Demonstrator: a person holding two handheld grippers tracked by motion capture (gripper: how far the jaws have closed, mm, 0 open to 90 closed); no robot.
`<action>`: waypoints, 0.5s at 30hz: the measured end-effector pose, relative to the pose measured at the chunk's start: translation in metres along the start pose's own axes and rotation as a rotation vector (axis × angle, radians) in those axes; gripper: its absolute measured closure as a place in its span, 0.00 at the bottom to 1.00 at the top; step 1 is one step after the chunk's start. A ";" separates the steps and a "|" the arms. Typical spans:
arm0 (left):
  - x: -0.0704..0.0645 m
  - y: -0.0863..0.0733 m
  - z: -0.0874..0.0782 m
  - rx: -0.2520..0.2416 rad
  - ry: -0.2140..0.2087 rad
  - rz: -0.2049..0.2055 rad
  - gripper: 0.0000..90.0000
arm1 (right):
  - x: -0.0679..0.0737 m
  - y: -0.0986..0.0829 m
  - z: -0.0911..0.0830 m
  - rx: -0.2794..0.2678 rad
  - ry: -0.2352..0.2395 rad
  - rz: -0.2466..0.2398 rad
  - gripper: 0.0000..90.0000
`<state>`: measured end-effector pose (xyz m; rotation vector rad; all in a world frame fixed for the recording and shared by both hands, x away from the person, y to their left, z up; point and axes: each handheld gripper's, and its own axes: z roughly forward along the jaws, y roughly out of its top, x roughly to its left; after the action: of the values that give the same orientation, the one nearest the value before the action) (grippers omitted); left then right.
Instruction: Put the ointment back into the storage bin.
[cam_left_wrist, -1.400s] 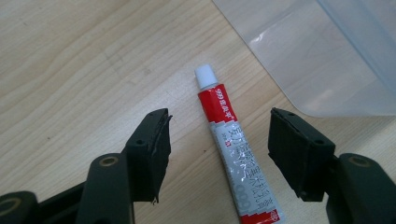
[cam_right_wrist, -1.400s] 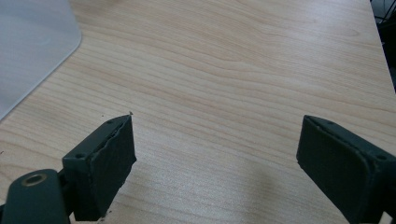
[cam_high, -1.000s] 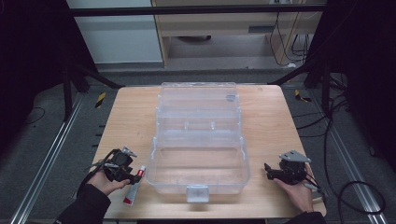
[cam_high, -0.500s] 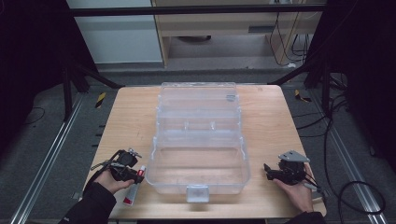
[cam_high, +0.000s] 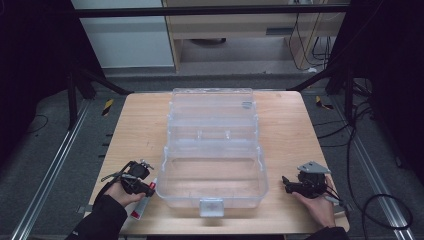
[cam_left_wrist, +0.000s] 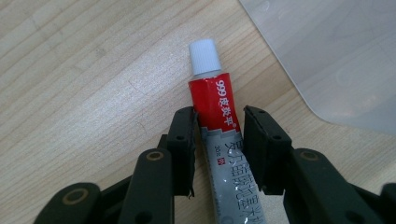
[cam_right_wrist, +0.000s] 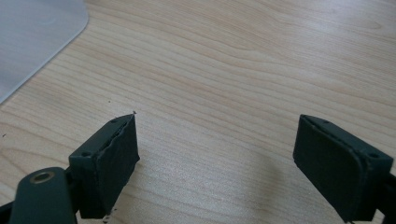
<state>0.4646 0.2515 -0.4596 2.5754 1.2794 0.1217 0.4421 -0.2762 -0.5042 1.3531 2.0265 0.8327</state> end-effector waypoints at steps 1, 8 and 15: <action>0.000 0.000 0.001 0.004 0.000 0.002 0.72 | 0.000 0.000 0.000 0.001 0.001 -0.001 0.16; -0.003 0.001 0.003 0.015 -0.001 0.019 0.77 | 0.000 0.000 0.000 0.002 0.003 -0.002 0.16; -0.005 -0.001 0.001 0.035 -0.014 0.067 0.78 | 0.000 0.000 0.001 0.005 0.003 -0.004 0.16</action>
<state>0.4610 0.2478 -0.4604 2.6445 1.2014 0.0941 0.4422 -0.2759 -0.5048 1.3503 2.0344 0.8290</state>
